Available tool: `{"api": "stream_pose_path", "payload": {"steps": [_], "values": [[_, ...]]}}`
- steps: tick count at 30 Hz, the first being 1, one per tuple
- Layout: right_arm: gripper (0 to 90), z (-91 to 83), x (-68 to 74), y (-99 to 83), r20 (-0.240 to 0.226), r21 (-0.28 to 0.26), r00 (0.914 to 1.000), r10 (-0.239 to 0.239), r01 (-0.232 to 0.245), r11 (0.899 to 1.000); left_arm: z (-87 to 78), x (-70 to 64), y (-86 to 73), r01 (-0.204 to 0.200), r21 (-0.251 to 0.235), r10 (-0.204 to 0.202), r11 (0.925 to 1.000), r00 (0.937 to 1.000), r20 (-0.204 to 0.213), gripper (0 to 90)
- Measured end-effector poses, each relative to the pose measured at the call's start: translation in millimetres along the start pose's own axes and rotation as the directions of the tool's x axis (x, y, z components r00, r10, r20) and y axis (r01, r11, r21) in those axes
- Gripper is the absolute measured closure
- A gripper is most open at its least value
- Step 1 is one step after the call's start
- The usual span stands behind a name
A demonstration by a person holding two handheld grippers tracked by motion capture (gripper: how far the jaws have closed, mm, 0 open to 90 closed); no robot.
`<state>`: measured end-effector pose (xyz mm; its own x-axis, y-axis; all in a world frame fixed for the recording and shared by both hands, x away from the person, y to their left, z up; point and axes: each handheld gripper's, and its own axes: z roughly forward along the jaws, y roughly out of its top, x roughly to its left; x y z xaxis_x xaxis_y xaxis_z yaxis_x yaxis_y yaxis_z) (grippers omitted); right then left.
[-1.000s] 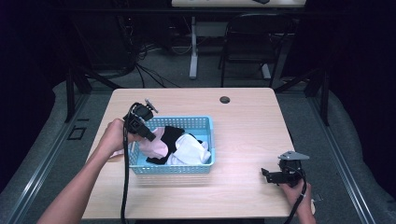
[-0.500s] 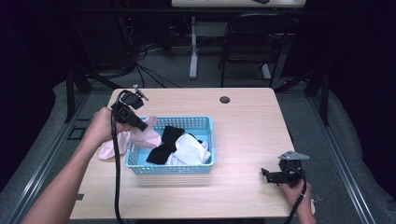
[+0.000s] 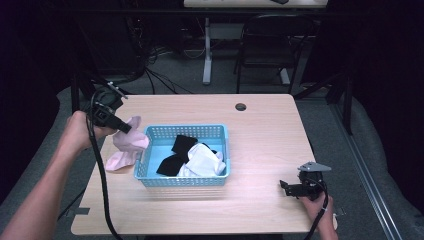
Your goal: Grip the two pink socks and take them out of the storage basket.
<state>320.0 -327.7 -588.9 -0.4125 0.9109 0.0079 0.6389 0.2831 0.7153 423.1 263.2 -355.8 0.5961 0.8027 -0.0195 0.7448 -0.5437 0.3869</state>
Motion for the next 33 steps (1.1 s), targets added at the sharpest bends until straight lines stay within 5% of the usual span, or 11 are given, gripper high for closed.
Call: {"api": "stream_pose_path", "payload": {"steps": [6,12,19,21,25,29,33], "values": [[2.8,0.0,0.0,0.0,0.000,0.000,1.0000,0.000,0.000,1.000,16.6,32.0,-21.3,0.078,0.031,-0.078,0.9964,0.9967,-0.025,85.8],[2.8,0.0,0.0,0.0,0.001,0.000,1.0000,0.000,0.000,1.000,48.7,58.1,-41.4,0.179,0.068,-0.177,0.9815,0.9836,-0.034,85.7],[2.9,0.1,0.1,0.0,0.000,-0.001,1.0000,0.001,-0.001,1.000,96.1,75.5,-58.9,0.249,0.121,-0.252,0.9608,0.9676,0.009,84.7],[2.9,0.0,0.0,0.0,0.001,-0.001,1.0000,0.001,-0.001,1.000,111.7,80.1,-64.9,0.279,0.136,-0.287,0.9504,0.9570,0.040,84.0],[2.9,0.2,0.0,-0.1,0.001,-0.003,1.0000,0.000,0.000,1.000,120.0,81.3,-67.1,0.294,0.133,-0.305,0.9466,0.9498,0.071,81.1],[2.9,0.2,-0.1,-0.1,0.000,-0.003,1.0000,0.000,0.000,1.000,128.1,77.1,-68.7,0.283,0.152,-0.296,0.9469,0.9526,0.070,73.4],[3.0,0.1,-0.1,-0.1,0.000,-0.003,1.0000,0.000,0.000,1.000,128.0,74.8,-71.3,0.293,0.141,-0.304,0.9455,0.9504,0.064,48.6]]}}
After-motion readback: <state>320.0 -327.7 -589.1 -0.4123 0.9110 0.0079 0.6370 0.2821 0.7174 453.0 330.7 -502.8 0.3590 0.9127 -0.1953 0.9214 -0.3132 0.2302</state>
